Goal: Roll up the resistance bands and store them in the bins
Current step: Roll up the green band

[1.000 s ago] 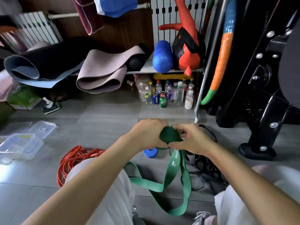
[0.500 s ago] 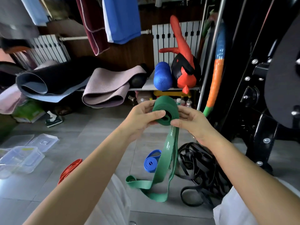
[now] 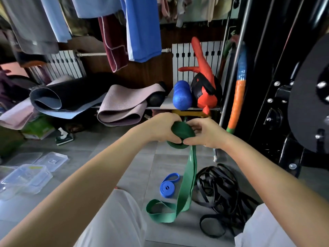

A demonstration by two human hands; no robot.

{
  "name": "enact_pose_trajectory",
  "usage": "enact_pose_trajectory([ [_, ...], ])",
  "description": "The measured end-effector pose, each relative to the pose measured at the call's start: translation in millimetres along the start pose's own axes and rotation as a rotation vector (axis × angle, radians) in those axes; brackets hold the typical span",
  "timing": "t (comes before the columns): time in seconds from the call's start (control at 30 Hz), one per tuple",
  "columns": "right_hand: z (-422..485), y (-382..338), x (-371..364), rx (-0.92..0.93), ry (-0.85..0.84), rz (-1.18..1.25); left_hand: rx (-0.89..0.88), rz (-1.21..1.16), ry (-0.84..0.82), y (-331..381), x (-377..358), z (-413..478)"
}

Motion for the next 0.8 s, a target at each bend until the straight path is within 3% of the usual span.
enact_pose_trajectory([
  [0.07,-2.1,-2.7,5.5,-0.007,0.050,0.076,0.000,-0.148,0.098,-2.1,2.8,-2.1],
  [0.23,-7.9,-37.8,42.2,0.090,0.100,0.323,0.028,-0.849,0.396,2.8,22.1,2.0],
  [0.4,-16.9,-35.1,45.8,0.102,0.080,0.477,-0.044,-1.224,0.532,9.7,28.9,6.4],
  [0.6,-15.1,-24.5,21.1,0.100,0.130,0.622,0.038,-1.587,0.615,5.2,-16.1,1.7],
  [0.7,-16.5,-14.2,15.5,0.060,0.135,0.552,0.100,-1.492,0.503,-1.4,-33.1,-4.8],
  [0.8,-19.7,-3.6,17.0,0.034,0.085,0.365,0.080,-0.848,0.334,-8.0,-24.9,-8.8],
])
Point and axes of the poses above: each hand's wrist, its own z-axis towards the middle knuckle, its own x-axis out of the back of the hand, y = z × x, the point moved 1 cm from there along z, towards the middle knuckle, and after that the axes turned 12 degrees about -x, right-handed, at the moved point
